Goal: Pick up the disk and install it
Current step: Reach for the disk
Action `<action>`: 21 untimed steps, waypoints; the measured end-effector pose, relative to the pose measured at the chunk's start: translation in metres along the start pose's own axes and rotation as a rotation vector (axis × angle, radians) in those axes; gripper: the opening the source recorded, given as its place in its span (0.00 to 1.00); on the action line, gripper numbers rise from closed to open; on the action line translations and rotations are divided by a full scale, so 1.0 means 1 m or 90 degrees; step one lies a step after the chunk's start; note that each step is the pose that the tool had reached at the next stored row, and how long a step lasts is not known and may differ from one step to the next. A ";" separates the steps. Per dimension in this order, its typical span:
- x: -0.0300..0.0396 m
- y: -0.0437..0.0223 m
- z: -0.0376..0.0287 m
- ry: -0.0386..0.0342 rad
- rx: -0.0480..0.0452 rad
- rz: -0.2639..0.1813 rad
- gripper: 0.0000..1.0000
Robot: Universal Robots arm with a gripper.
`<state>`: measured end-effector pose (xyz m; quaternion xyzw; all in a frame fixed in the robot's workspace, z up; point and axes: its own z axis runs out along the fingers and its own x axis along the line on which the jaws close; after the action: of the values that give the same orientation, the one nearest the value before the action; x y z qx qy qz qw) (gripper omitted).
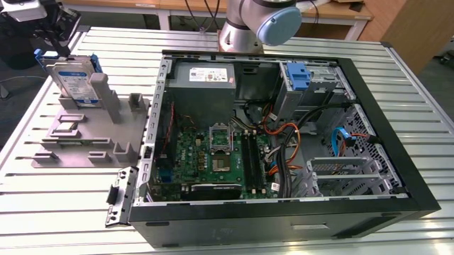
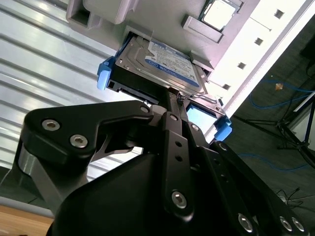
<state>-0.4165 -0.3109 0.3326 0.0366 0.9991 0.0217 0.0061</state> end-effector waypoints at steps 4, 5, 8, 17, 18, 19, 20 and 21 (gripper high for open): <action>0.0000 0.0000 0.0000 0.0000 0.0000 0.000 0.10; 0.0000 0.0000 -0.0001 0.0000 0.0000 -0.001 0.10; 0.0000 0.0001 -0.0014 0.0001 0.0000 -0.001 0.10; 0.0000 0.0001 -0.0023 0.0006 -0.0001 -0.010 0.10; 0.0000 0.0001 -0.0022 0.0006 -0.0001 -0.011 0.10; 0.0000 0.0001 -0.0022 0.0006 -0.0001 -0.011 0.10; 0.0000 0.0001 -0.0022 0.0005 -0.0001 -0.011 0.10; 0.0000 0.0001 -0.0025 0.0005 -0.0002 -0.011 0.10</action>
<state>-0.4165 -0.3109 0.3351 0.0279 0.9994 0.0218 0.0059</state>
